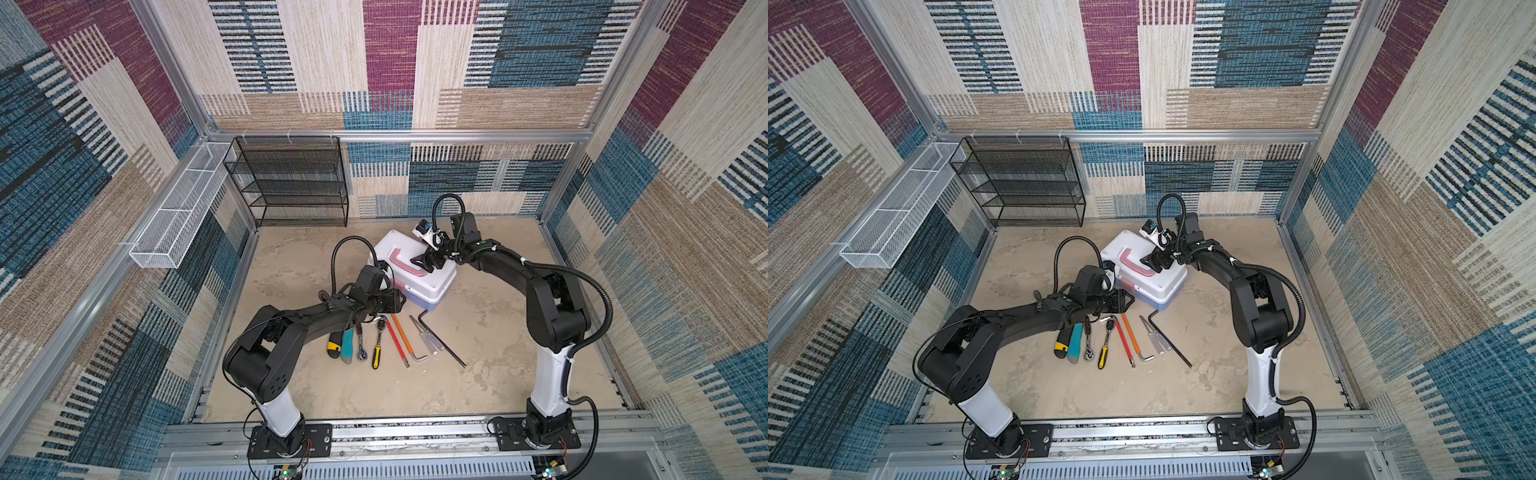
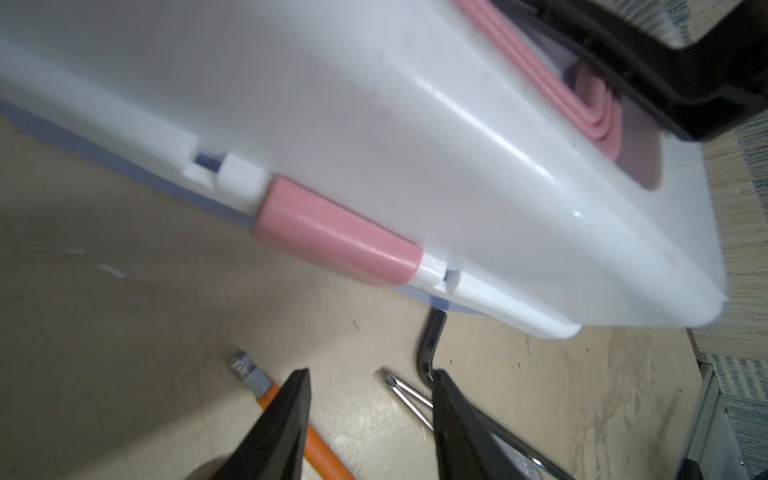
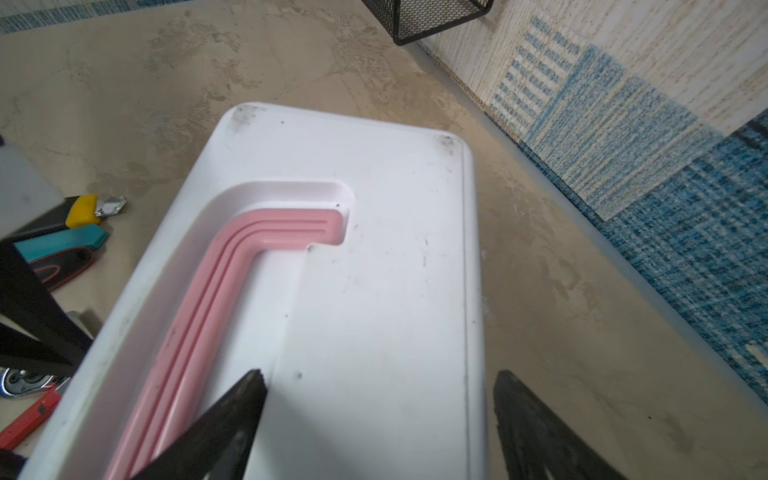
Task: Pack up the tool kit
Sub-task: 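Close the left gripper on the pink-latch edge while the right gripper grips the lid end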
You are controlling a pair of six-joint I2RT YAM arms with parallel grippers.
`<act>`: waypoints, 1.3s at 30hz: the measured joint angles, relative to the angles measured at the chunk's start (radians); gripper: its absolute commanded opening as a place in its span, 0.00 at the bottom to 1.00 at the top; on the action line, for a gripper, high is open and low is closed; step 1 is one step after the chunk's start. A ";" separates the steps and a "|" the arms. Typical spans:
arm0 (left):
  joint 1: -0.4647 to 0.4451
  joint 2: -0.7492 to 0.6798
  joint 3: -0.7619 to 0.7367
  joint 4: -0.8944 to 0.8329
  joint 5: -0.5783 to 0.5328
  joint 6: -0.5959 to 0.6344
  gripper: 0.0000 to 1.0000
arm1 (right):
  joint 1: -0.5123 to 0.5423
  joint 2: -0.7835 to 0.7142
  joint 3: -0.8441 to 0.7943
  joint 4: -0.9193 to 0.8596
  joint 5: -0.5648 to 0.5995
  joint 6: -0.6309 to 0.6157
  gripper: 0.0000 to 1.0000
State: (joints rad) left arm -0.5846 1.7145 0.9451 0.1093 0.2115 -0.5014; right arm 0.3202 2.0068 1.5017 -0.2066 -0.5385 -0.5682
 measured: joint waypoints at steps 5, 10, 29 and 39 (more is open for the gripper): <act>0.002 0.030 0.072 -0.039 -0.004 0.017 0.51 | -0.020 -0.029 -0.058 0.043 -0.005 0.030 0.77; 0.002 0.084 0.159 -0.076 -0.003 0.034 0.51 | -0.030 -0.083 -0.158 0.119 0.002 0.083 0.77; -0.019 0.305 0.428 -0.093 0.090 0.027 0.48 | -0.074 -0.229 -0.393 0.303 0.356 0.411 0.81; -0.039 0.251 0.331 -0.082 0.140 0.022 0.54 | -0.076 -0.365 -0.557 0.311 0.419 0.564 0.87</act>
State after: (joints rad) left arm -0.6231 1.9659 1.2762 0.0277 0.3511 -0.4797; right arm 0.2447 1.6413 0.9447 0.1043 -0.1196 -0.0044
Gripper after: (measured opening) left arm 0.518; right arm 0.860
